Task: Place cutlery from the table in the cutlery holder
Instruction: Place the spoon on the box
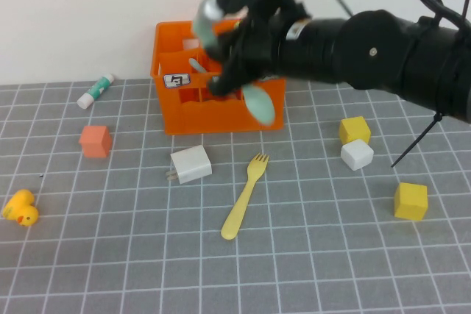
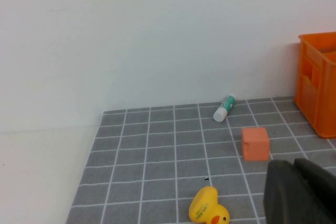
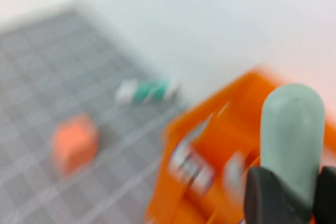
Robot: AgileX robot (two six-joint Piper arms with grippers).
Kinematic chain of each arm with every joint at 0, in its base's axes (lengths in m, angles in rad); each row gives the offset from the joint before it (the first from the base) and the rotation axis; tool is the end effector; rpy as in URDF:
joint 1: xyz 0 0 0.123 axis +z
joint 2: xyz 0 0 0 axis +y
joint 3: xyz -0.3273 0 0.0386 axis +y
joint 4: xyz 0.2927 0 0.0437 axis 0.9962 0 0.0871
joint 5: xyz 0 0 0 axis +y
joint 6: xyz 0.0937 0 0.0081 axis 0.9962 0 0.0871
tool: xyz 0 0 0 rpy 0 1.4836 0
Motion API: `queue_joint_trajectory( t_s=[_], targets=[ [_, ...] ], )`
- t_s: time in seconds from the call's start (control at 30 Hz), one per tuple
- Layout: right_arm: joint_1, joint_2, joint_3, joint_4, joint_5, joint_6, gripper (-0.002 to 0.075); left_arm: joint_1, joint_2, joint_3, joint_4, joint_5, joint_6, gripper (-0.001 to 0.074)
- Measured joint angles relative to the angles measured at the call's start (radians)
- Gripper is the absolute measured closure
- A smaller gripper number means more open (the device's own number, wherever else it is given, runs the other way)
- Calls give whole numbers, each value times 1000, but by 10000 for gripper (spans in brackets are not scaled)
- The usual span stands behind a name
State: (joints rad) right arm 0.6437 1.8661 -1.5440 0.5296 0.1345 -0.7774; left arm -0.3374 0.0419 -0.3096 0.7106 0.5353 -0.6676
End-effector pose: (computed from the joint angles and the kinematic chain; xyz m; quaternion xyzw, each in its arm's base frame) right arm 0.4055 0.3123 0.3413 -0.3722 0.7301 0.1387 0.5560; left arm 0.0423 0.0184 0.2888 -0.0038 0.7293 -0.0018 0.6842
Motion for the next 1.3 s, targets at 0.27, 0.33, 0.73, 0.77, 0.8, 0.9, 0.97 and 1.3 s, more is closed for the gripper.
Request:
queue_joint_trajectory(
  t_s=[0.27,0.33,0.73,0.77,0.8,0.9,0.97,1.3],
  targets=[
    [0,0,0,93,-389,60,548,0,0,0,0,0,2,736],
    [0,0,0,91,-444,120,548,0,0,0,0,0,2,736],
    [0,124,-86,-398,-664,777,548,0,0,0,4,0,2,736],
    [0,145,-105,-435,-679,814,548,0,0,1,4,0,2,736],
    [0,161,-121,-463,-697,835,548,0,0,1,4,0,2,736],
    [0,217,-177,-552,-719,899,548,0,0,11,6,-2,2,736],
    [0,244,-207,-591,-734,934,548,0,0,13,8,-2,2,736],
    [0,366,-243,-634,-844,993,548,0,0,13,15,-2,0,736]
  ],
)
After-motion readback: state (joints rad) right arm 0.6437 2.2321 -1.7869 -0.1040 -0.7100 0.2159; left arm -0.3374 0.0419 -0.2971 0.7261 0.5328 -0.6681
